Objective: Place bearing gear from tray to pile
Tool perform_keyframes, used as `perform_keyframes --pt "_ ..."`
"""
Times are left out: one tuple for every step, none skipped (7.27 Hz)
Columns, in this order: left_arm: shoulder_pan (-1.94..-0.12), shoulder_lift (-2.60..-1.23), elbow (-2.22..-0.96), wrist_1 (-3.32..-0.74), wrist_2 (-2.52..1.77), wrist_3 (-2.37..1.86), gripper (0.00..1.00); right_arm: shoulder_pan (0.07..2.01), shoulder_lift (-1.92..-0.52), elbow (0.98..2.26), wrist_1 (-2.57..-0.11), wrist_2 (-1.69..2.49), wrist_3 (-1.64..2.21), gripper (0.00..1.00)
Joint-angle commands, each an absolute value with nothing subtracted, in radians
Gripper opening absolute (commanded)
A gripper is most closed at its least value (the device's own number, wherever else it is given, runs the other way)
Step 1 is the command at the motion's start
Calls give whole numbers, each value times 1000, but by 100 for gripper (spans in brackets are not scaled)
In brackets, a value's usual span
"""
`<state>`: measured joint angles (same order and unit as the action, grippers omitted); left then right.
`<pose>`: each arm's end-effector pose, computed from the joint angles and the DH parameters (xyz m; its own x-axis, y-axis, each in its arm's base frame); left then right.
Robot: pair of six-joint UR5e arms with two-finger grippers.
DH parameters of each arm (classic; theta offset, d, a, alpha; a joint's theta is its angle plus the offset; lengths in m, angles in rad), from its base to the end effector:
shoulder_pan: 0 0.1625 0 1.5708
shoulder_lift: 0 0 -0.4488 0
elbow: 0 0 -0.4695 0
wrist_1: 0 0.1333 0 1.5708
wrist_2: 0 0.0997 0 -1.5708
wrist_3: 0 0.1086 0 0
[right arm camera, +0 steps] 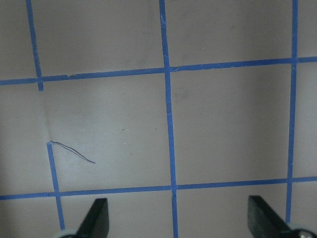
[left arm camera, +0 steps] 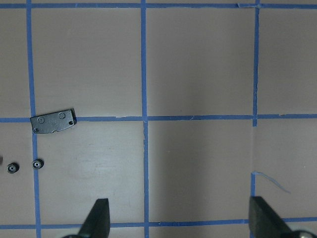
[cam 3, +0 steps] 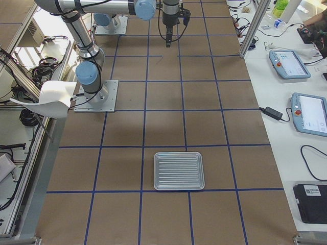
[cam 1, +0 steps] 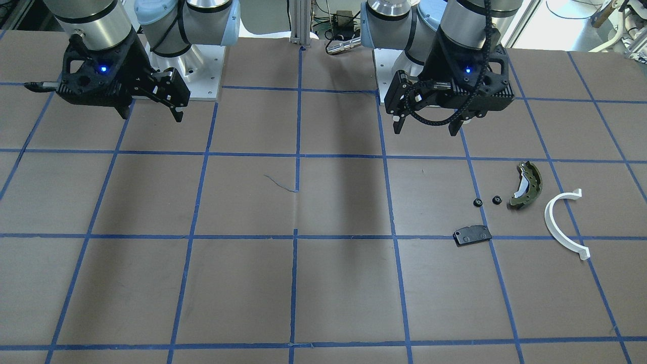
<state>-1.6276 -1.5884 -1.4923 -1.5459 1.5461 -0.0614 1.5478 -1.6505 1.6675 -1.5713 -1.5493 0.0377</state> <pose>-0.1690 -0.5765 0.5402 -0.9996 -0.0023 0.0298 -0.0048 0.9965 -0.0840 0.1234 -0.5346 0.4917 -0.9979 0.0610 -0.0209 0.0607 0.9980 0.0173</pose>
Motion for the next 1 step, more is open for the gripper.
perform_keyframes --pt "-1628 -1588 -1493 -1546 1546 -61 100 1548 -1651 1667 -1572 -1551 37 100"
